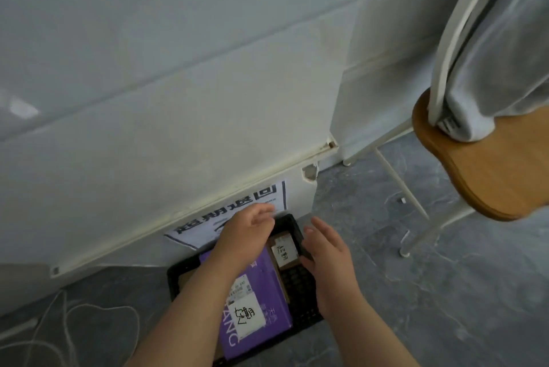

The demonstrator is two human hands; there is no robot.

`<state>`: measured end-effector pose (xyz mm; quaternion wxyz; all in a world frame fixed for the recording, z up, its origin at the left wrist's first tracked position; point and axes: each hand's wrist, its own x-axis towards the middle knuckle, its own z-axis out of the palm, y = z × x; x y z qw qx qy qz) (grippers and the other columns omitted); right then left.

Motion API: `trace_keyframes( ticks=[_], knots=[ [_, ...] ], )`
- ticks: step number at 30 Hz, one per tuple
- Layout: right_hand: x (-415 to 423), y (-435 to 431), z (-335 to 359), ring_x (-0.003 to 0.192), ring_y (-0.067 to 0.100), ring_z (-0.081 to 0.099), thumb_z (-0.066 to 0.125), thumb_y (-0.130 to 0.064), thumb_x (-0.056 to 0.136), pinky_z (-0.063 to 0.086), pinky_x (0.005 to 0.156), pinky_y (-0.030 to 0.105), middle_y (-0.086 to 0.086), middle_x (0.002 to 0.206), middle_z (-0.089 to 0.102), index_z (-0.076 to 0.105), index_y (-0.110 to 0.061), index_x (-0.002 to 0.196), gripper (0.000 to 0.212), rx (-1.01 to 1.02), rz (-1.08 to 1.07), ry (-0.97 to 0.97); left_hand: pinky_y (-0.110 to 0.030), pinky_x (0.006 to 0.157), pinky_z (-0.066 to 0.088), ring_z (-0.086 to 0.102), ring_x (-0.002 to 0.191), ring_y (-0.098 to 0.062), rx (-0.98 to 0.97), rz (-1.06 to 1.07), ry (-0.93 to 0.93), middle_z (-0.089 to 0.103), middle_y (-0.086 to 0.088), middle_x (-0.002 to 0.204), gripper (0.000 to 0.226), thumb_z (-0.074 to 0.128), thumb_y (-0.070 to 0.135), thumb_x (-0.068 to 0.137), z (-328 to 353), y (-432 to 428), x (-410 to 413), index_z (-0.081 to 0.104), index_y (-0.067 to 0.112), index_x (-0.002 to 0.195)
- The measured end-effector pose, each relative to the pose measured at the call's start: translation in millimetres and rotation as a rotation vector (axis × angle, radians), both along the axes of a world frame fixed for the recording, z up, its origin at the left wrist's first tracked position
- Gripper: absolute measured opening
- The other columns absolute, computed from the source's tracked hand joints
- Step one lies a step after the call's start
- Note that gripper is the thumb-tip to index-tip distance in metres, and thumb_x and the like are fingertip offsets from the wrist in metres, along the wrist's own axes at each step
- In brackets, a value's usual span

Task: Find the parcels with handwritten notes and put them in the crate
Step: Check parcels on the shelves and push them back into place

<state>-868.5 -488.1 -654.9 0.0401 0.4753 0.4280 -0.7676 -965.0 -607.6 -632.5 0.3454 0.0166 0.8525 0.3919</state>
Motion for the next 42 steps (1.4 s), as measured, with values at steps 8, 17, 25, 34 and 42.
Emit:
trace_keyframes(
  ticks=[8,17,25,34,42],
  knots=[
    [0,33,225,0.11,0.003,0.063,0.058,-0.009,0.097,0.05,0.087,0.021,-0.01,0.121,0.07,0.068,-0.028,0.121,0.033,0.365,0.115,0.325,-0.015,0.093,0.045,0.058,0.112,0.012,0.371,0.288,0.189,0.064,0.026,0.126,0.029,0.057,0.027,0.099,223,-3,36,0.063,0.043,0.123],
    [34,60,442,0.107,-0.001,0.063,0.062,-0.012,0.095,0.049,0.082,0.018,-0.015,0.119,0.069,0.066,-0.041,0.118,0.038,0.625,0.169,0.677,-0.039,0.11,0.043,0.061,0.119,0.0,0.678,0.327,0.457,0.069,0.021,0.123,0.029,0.058,0.023,0.099,425,6,73,0.064,0.043,0.118],
    [70,90,530,0.108,-0.001,0.063,0.063,-0.013,0.094,0.046,0.084,0.019,-0.015,0.119,0.069,0.066,-0.044,0.117,0.039,0.731,0.102,0.794,-0.039,0.107,0.046,0.063,0.118,-0.006,0.84,0.261,0.527,0.072,0.017,0.119,0.038,0.058,0.037,0.081,514,40,94,0.066,0.039,0.118],
    [135,121,559,0.1,-0.006,0.064,0.061,-0.013,0.096,0.053,0.084,0.019,-0.013,0.117,0.069,0.066,-0.036,0.122,0.036,0.886,-0.244,0.656,-0.031,0.103,0.046,0.062,0.119,-0.002,0.972,-0.156,0.346,0.069,0.016,0.125,0.041,0.058,0.037,0.085,536,113,96,0.063,0.037,0.125],
    [249,102,565,0.107,-0.005,0.063,0.061,-0.017,0.095,0.053,0.089,0.025,-0.017,0.119,0.068,0.063,-0.044,0.121,0.037,1.119,-0.7,0.346,-0.032,0.103,0.046,0.062,0.119,-0.005,1.061,-0.637,0.062,0.07,0.015,0.124,0.043,0.055,0.037,0.079,539,177,162,0.064,0.037,0.122]
  ],
)
